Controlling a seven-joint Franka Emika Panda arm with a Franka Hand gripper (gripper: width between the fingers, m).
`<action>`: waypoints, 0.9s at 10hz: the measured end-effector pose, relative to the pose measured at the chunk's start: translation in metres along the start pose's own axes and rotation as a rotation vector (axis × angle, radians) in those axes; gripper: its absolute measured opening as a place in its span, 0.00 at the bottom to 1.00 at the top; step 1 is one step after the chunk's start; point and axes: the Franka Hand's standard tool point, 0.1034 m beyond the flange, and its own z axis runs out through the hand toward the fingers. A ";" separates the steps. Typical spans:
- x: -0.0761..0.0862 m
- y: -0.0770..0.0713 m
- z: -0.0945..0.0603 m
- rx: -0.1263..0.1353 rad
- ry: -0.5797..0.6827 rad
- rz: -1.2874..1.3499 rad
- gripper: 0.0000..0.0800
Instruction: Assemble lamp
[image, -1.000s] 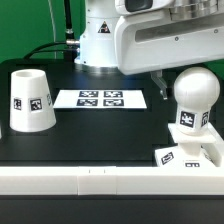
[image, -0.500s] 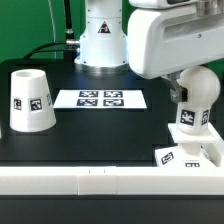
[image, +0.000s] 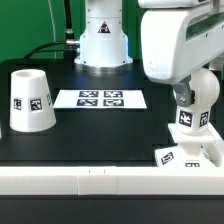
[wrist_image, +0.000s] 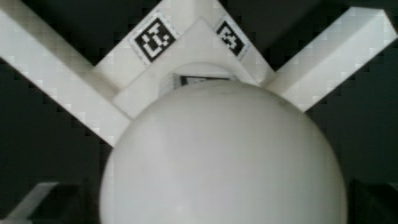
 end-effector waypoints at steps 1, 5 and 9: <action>-0.001 0.000 0.000 0.000 -0.001 -0.080 0.87; -0.002 -0.001 0.003 -0.035 -0.065 -0.540 0.87; -0.008 0.004 0.007 -0.029 -0.098 -0.785 0.87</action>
Offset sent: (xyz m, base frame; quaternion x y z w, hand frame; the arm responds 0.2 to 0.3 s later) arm -0.0065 0.0126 0.0012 -0.0388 -0.0250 -0.3498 0.9357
